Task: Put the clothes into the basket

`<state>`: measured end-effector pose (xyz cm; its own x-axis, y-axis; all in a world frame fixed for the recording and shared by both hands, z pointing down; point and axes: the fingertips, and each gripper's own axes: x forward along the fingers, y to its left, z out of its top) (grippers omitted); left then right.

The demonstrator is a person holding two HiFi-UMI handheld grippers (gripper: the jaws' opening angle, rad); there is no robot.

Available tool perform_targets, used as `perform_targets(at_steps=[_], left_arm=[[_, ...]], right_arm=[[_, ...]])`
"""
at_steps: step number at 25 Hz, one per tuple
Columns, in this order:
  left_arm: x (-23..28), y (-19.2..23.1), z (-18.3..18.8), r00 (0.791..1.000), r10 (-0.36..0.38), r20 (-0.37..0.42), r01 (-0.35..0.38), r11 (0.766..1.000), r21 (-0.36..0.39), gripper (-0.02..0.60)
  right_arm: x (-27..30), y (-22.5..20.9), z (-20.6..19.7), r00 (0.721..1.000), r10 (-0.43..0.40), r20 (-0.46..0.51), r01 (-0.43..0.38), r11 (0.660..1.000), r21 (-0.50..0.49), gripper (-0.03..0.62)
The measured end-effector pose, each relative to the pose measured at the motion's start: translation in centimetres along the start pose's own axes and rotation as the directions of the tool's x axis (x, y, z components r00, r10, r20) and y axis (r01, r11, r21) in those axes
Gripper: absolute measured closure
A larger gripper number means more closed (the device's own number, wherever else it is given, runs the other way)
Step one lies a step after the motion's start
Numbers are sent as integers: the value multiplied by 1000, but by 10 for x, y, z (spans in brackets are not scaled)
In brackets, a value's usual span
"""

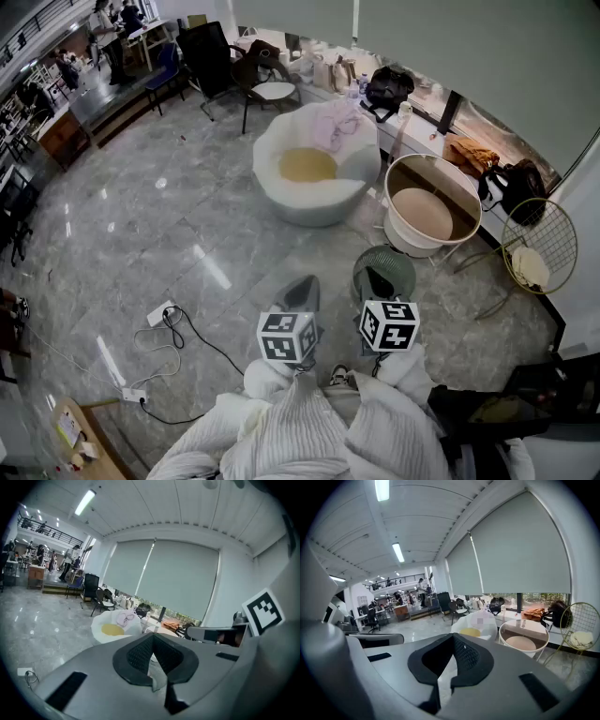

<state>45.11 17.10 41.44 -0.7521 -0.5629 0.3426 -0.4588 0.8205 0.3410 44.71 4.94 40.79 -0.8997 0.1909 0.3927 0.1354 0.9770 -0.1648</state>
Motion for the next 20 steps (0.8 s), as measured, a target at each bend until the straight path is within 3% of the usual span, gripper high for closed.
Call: perform_targets(at_steps=[12,16,20], left_arm=[[5,11,1,1000,-5,-5,5,1000,-13,575],[10,23,10,1000,-5,0,5,1000,-15,575],[13,44,21,1000,-6,12,6,1000,-10,575]], right_arm=[[9,5,-3,1000,-5,-15,5,1000,0,571],[24,10,0,1000,0,-24,1,999,49,571],[42,22,4,1000,-14,-24,15,999,35,571]])
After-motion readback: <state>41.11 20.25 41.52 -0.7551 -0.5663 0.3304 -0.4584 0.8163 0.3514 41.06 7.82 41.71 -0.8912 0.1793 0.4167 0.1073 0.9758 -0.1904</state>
